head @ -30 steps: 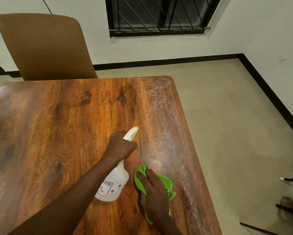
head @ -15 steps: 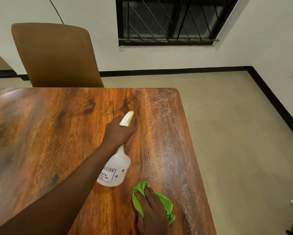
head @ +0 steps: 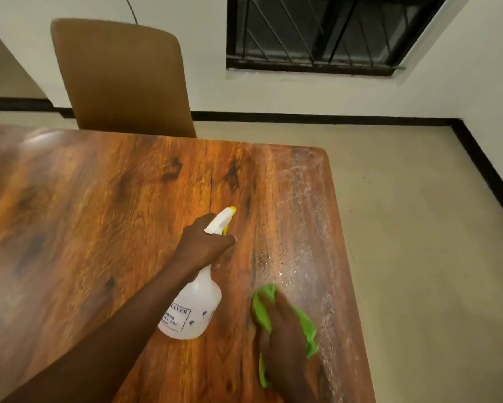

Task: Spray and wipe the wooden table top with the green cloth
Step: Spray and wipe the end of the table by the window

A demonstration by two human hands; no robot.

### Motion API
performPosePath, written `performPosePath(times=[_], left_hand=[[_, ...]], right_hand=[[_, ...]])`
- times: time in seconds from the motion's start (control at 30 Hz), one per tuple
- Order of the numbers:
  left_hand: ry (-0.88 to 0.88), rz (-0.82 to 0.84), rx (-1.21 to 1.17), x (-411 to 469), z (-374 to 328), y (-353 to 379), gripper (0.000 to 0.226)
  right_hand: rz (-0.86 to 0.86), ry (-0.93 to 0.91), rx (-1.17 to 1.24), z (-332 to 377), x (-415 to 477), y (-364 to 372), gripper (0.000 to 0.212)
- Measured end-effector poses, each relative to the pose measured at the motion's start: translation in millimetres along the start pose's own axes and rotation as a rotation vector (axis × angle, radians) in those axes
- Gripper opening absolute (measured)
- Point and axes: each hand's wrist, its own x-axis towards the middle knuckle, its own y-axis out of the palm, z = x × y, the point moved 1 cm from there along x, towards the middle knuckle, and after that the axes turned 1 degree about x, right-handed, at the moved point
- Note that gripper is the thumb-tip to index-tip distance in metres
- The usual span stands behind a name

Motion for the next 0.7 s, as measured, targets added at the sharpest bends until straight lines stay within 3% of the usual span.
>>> performPosePath(times=[0.1, 0.23, 0.3, 0.5, 0.7], left_hand=[[-0.045, 0.021, 0.001, -6.2, 17.8, -6.3, 0.038], [-0.034, -0.017, -0.021, -5.9, 23.6, -14.4, 0.024], [-0.032, -0.014, -0.048, -7.4, 23.9, -18.7, 0.028], [-0.039, 0.006, -0.054, -5.5, 27.5, -26.4, 0.040], [-0.049, 0.014, -0.076, 0.1, 34.0, -24.5, 0.037]], right_hand=[[-0.015, 0.198, 0.031, 13.3, 25.5, 10.1, 0.062], [0.133, -0.026, 0.023, 37.1, 26.2, 17.0, 0.062], [0.170, -0.146, -0.003, 23.8, 18.5, 5.3, 0.057], [0.118, 0.040, -0.017, 14.9, 86.8, 9.3, 0.060], [0.218, -0.204, -0.045, 42.8, 62.4, 24.0, 0.057]])
